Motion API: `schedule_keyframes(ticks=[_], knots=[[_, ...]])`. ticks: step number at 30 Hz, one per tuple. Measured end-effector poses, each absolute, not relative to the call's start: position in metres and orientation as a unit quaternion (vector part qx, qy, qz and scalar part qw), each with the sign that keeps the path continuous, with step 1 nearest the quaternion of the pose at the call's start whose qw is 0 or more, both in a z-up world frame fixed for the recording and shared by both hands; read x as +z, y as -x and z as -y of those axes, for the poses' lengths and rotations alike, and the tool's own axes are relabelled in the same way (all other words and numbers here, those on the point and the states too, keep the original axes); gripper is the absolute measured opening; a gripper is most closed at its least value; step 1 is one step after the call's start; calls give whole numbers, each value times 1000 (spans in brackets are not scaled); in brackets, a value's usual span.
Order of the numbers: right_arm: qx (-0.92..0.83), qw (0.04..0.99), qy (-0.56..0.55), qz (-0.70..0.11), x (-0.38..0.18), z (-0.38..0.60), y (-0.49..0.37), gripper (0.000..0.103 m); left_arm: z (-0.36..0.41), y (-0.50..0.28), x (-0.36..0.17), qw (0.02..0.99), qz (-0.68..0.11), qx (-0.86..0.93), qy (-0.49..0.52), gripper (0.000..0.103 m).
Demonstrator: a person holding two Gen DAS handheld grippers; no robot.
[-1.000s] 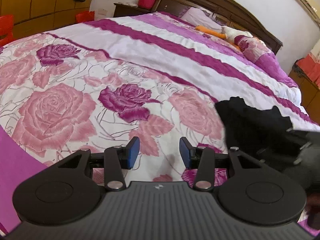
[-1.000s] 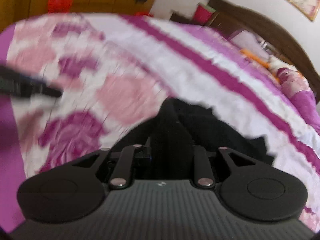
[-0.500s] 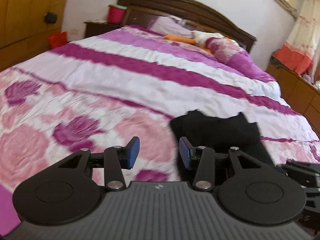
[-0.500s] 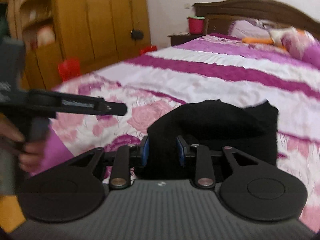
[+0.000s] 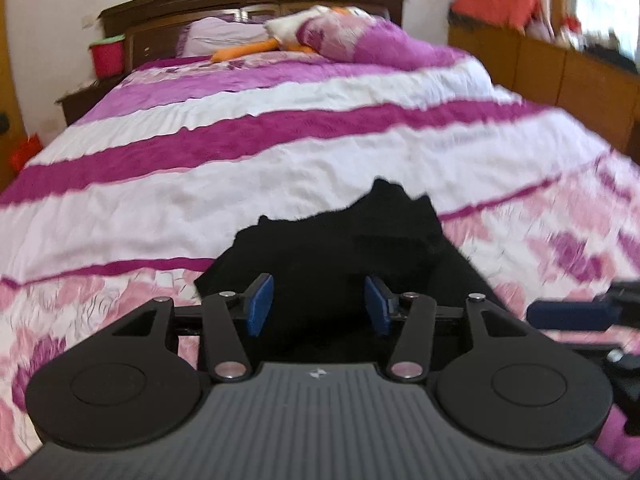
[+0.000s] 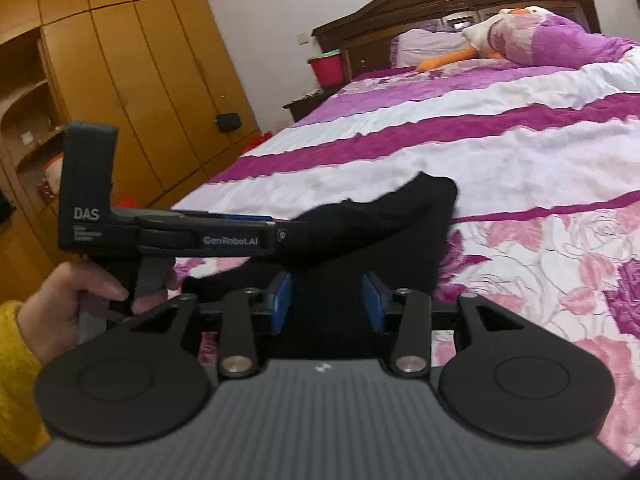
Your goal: Fold small clothes
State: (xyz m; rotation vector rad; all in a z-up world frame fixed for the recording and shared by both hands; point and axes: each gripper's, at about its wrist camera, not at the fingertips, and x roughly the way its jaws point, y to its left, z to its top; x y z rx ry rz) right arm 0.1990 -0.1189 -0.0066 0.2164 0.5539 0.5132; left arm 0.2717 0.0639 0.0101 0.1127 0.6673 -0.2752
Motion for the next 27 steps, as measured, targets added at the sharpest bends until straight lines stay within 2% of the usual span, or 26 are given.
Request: schedule_keyframes(ticks=[4,5,6,7,8,10,15,24,25,26,27], knots=[[234,925,-114,-277,-18,128,-205,43,-53,-285,-7,931,-333,-129,-78,57],[230,926,-112,-278,-21,129,-206,43,-52,-287,-9,935,-322,-128,-79,51],[225,928,-109,-278,-24,130,-206,43,-52,-289,-9,938,-313,-127,-76,40],[218,930,-103,-278,-25,129,-207,43,-54,-290,-8,940,-309,-125,-68,14],[213,932,-98,-277,-27,129,-207,43,-58,-293,-7,942,-311,-119,-50,10],[213,932,-93,-276,-29,129,-208,43,-73,-300,-4,946,-308,-97,-5,7],[215,933,-87,-276,-34,127,-210,43,-113,-318,-6,947,-316,-5,55,7],[210,932,-97,-279,-41,122,-211,46,-148,-305,1,935,-322,-43,139,11],[209,932,-98,-279,-41,122,-211,46,-148,-301,2,933,-327,-49,140,19],[208,932,-98,-278,-41,121,-211,46,-147,-295,2,932,-330,-53,142,34],[208,932,-98,-278,-40,121,-211,46,-146,-289,2,928,-339,-58,142,41]])
